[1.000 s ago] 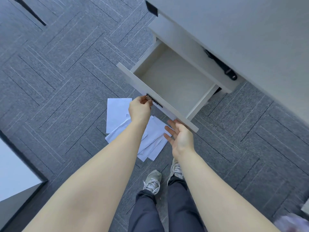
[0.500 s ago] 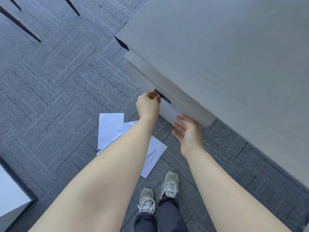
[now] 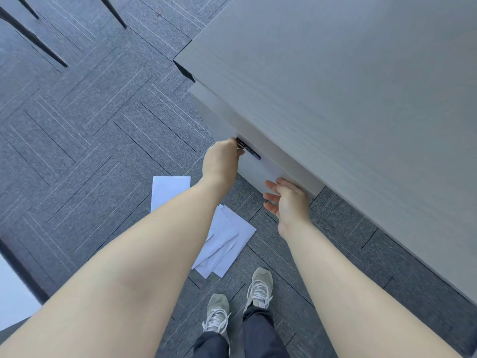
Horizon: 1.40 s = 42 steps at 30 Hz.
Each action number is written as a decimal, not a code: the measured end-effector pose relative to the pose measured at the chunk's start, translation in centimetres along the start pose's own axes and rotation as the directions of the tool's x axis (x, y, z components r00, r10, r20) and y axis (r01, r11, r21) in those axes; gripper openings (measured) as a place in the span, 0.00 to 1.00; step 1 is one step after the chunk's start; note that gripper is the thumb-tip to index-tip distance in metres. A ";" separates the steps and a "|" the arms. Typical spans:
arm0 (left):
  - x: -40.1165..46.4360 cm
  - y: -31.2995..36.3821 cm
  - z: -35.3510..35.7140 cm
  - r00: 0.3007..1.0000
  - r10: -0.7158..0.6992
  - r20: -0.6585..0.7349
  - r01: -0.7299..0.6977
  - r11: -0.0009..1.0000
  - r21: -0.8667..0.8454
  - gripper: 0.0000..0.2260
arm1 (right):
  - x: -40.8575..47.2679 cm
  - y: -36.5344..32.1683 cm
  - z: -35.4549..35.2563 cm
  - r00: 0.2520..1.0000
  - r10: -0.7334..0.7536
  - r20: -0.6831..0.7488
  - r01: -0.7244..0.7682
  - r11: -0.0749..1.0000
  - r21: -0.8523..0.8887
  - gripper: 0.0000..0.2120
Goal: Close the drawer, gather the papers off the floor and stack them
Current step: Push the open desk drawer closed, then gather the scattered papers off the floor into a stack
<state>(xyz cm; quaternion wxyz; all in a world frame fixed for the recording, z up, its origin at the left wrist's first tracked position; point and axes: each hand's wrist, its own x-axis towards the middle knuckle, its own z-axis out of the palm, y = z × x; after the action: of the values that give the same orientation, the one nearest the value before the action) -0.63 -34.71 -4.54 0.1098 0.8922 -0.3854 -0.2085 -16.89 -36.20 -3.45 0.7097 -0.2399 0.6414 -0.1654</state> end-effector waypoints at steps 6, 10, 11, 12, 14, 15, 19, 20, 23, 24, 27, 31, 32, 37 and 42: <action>0.0 -0.6 -0.4 0.995 0.050 0.091 -0.050 0.999 0.000 0.10 | 0.0 0.1 0.0 0.999 -0.026 0.018 0.027 0.999 -0.024 0.18; 0.6 -1.0 0.1 0.972 -0.027 0.232 0.125 0.900 -0.417 0.10 | -0.1 0.3 0.3 0.998 -0.063 0.011 0.064 0.997 -0.032 0.17; 0.6 -1.3 0.2 0.962 -0.031 0.271 0.164 0.859 -0.484 0.13 | -0.3 0.5 0.6 0.997 -0.072 0.014 0.072 0.997 -0.037 0.17; 0.4 -1.8 0.1 0.954 -0.028 0.300 0.185 0.840 -0.510 0.17 | -0.5 0.8 0.9 0.997 -0.077 0.017 0.078 0.996 -0.042 0.16; -0.6 -3.6 0.2 0.938 -0.046 0.343 0.227 0.831 -0.508 0.25 | -1.3 1.7 1.7 0.996 -0.083 0.021 0.084 0.994 -0.073 0.13; -1.7 -5.2 0.3 0.930 -0.063 0.361 0.249 0.830 -0.499 0.25 | -1.9 2.5 2.3 0.997 -0.079 0.021 0.081 0.992 -0.101 0.12; -6.9 -15.5 1.8 0.898 -0.131 0.421 0.312 0.863 -0.398 0.12 | -3.5 8.5 5.8 0.998 -0.050 0.026 0.054 0.979 -0.196 0.10; -7.7 -18.7 2.7 0.885 -0.155 0.438 0.336 0.864 -0.374 0.10 | -3.2 10.7 7.0 0.999 -0.044 0.023 0.048 0.975 -0.216 0.11; -8.9 -28.3 6.1 0.857 -0.264 0.443 0.418 0.859 -0.297 0.13 | -0.7 18.9 10.2 1.000 0.014 0.005 -0.012 0.964 -0.264 0.11; -9.0 -31.4 7.4 0.841 -0.304 0.447 0.456 0.843 -0.285 0.13 | 0.6 21.9 11.0 0.999 0.050 -0.008 -0.050 0.961 -0.271 0.12; -8.7 -40.3 12.1 0.792 -0.388 0.471 0.552 0.785 -0.281 0.15 | 5.1 31.0 12.5 0.981 0.183 -0.059 -0.192 0.961 -0.200 0.11; -6.9 -48.7 20.8 0.790 -0.421 0.446 0.546 0.814 -0.197 0.19 | 12.6 42.4 12.3 0.949 0.289 -0.130 -0.307 0.938 -0.159 0.11; -6.2 -50.3 23.3 0.797 -0.416 0.438 0.527 0.833 -0.167 0.21 | 14.8 45.0 12.0 0.944 0.293 -0.150 -0.318 0.931 -0.180 0.12; -3.0 -56.6 34.9 0.880 -0.389 0.272 0.387 0.920 0.064 0.33 | 24.5 54.7 12.4 0.924 0.235 -0.300 -0.313 0.917 -0.248 0.16; 2.1 -59.9 39.6 0.819 -0.572 0.042 0.574 0.817 -0.049 0.50 | 31.6 58.6 14.7 0.907 -0.042 -0.420 -0.146 0.902 -0.407 0.15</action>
<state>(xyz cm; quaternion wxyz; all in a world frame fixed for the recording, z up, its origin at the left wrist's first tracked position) 21.02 3.05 -61.68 0.0634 0.9604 -0.0943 -0.2546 -2.69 -2.81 -61.19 0.4893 -0.3314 0.8052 -0.0482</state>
